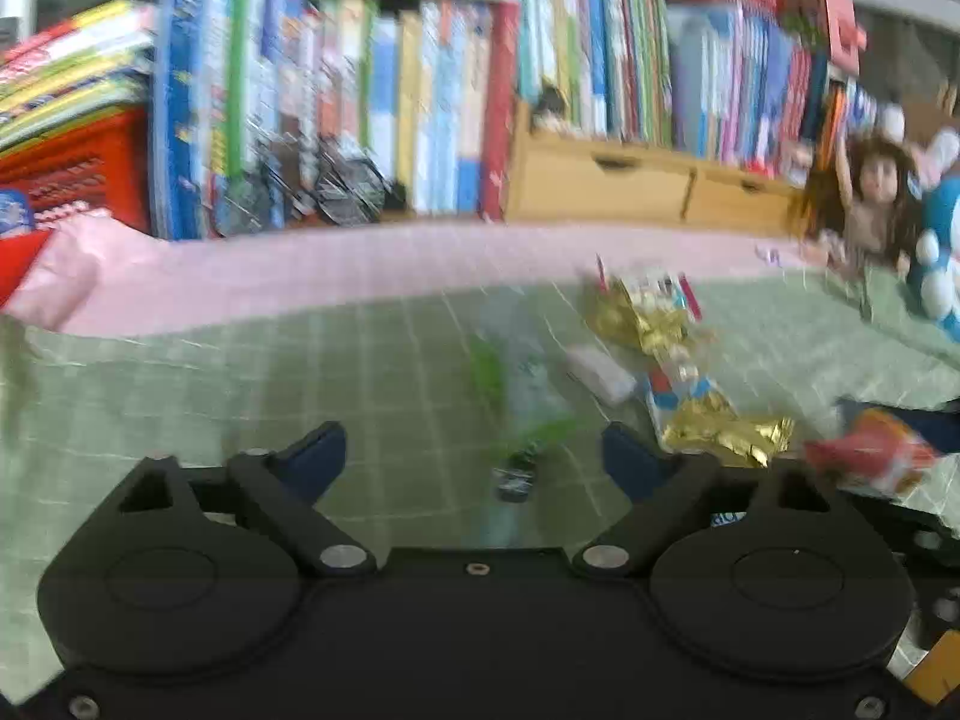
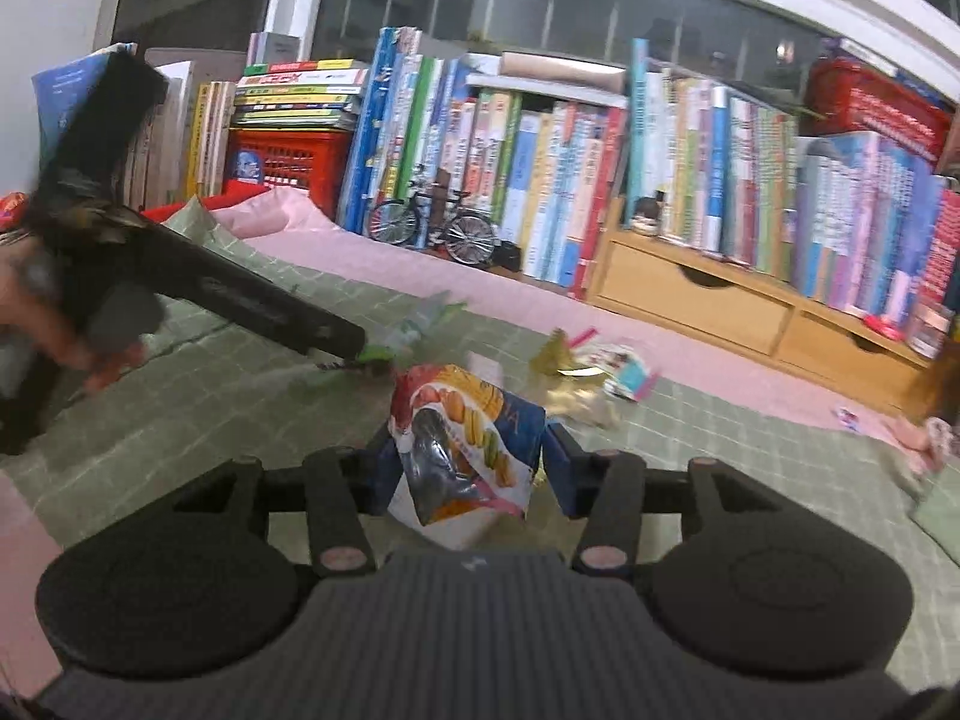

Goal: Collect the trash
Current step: 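Grasp the colorful chip bag with the right tool while the left tool grasps the clear bottle, then carry the chip bag and clear bottle off the bed, lowering below the edge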

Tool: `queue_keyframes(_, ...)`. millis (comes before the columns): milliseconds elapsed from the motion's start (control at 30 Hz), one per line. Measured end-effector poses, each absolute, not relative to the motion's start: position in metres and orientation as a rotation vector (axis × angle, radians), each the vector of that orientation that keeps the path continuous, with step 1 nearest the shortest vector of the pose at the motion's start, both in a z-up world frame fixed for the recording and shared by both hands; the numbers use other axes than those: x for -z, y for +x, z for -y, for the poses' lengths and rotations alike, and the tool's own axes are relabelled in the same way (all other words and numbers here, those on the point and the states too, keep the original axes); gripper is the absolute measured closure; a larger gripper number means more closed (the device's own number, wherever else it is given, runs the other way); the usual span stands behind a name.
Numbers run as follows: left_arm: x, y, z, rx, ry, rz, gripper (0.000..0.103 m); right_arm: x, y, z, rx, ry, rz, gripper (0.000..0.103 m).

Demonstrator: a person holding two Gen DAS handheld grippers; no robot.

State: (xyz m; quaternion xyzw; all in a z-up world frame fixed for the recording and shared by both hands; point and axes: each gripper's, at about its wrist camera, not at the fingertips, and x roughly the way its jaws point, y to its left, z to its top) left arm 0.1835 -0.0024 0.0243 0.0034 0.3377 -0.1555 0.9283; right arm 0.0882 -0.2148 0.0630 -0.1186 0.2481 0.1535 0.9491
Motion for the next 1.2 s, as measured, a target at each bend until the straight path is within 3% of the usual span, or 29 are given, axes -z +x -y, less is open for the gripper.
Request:
queue_keyframes(33,-0.020,0.187,0.011,0.310,0.038,-0.705,0.030,-0.063,0.083,0.218,-0.298,-0.245,-0.505,0.047)
queue_keyframes(200,-0.001,0.200,0.032,0.300,0.045,-0.721,0.040,-0.063,0.068,0.230,-0.241,-0.236,-0.501,0.046)
queue_keyframes(267,0.000,0.203,0.034,0.299,0.054,-0.713,0.063,-0.064,0.063,0.235,-0.238,-0.213,-0.496,0.046)
queue_keyframes(300,-0.002,0.205,0.033,0.296,0.050,-0.706,0.082,-0.065,0.060,0.237,-0.239,-0.201,-0.495,0.046)
queue_keyframes(700,-0.032,0.169,0.013,0.358,0.015,-0.647,0.082,-0.066,0.037,0.238,-0.259,-0.112,-0.513,0.047)
queue_keyframes(1200,-0.049,0.065,-0.018,0.365,-0.009,-0.631,0.082,-0.076,-0.020,0.218,-0.350,-0.033,-0.529,0.048)
